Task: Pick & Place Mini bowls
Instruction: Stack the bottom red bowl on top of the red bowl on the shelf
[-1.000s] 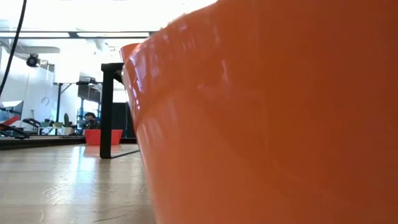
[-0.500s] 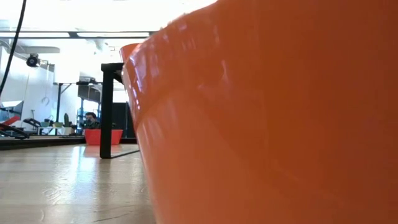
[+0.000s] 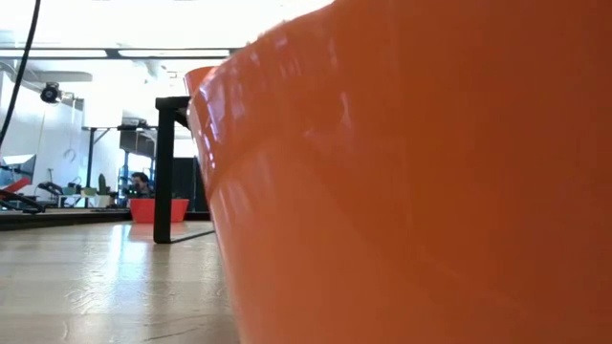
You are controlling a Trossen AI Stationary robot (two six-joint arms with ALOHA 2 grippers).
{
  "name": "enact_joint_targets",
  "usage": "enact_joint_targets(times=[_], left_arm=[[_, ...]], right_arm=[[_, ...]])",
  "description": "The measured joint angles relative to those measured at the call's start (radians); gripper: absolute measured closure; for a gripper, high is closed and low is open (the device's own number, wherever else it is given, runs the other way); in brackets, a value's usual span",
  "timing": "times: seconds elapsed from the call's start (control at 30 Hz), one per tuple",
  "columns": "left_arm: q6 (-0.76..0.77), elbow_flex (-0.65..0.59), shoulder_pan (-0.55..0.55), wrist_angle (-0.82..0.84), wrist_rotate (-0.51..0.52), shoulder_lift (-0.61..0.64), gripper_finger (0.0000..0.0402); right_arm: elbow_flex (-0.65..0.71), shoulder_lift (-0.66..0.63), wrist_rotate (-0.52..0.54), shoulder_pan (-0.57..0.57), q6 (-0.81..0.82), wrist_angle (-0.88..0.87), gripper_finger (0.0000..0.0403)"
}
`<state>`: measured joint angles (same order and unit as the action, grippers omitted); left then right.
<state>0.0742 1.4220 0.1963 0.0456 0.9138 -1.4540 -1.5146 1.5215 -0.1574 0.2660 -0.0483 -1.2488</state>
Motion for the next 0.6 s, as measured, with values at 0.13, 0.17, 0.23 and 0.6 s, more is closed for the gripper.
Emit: enact_joint_targets(times=[0.13,0.17,0.23,0.6], left_arm=[[0.0,0.0,0.0,0.0,0.0,0.0,0.0301],[0.0,0.0,0.0,0.0,0.0,0.0,0.0301],[0.0,0.0,0.0,0.0,0.0,0.0,0.0301],[0.0,-0.001,0.0,0.0,0.0,0.0,0.0301]], right_arm=[[0.0,0.0,0.0,-0.002,0.013,0.0,0.039],[0.0,0.0,0.0,-0.001,0.014,0.0,0.039],[0.0,0.0,0.0,-0.001,0.02,0.0,0.039],[0.0,-0.001,-0.032,-0.005,0.015,-0.003,0.039]])
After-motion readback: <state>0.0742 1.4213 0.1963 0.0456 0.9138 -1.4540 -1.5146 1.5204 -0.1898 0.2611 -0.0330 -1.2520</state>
